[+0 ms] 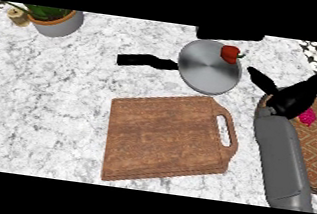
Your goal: Pick the bell pepper from the cutting board and place it in the pan
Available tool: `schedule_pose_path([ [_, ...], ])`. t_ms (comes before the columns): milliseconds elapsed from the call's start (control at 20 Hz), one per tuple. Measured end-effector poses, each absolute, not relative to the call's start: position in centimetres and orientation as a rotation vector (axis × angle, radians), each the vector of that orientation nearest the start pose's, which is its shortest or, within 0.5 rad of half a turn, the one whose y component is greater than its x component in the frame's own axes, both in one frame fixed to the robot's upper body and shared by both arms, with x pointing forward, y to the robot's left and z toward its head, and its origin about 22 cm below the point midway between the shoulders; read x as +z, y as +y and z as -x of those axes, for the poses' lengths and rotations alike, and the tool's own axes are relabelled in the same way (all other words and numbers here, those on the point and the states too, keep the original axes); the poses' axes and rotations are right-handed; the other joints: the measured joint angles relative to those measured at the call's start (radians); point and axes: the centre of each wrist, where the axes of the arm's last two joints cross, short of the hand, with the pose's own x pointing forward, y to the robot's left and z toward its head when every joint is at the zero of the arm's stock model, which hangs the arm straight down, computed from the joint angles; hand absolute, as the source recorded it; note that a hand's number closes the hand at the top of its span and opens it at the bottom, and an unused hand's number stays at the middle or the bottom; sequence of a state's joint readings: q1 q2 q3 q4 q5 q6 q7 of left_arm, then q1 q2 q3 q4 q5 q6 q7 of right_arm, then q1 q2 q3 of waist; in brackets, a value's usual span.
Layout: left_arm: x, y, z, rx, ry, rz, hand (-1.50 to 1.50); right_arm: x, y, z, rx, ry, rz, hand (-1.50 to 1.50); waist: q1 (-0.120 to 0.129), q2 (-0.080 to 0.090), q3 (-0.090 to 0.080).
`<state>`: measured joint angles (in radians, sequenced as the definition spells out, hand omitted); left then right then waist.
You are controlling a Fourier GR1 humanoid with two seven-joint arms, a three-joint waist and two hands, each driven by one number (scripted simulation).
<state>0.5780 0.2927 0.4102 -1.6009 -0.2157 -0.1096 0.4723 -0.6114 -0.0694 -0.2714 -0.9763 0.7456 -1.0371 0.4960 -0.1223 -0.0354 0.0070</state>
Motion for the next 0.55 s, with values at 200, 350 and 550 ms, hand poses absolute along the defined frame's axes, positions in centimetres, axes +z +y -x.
schedule_pose_path([
  [200,-1.5,42.1,-3.7,0.063,-0.478,-0.712,0.0,2.6,-22.8,-36.9,-0.533,-1.276,1.16,-1.5,-0.023,-0.009,-0.002],
  [350,-1.4,42.2,-3.0,0.078,-0.466,-0.716,0.0,1.9,-22.9,-35.7,-0.51,-1.281,1.154,-1.5,-0.039,-0.015,-0.003],
  [550,-1.3,42.3,-2.3,0.088,-0.453,-0.723,0.0,0.9,-22.7,-34.1,-0.484,-1.282,1.138,-1.5,-0.057,-0.018,-0.004],
])
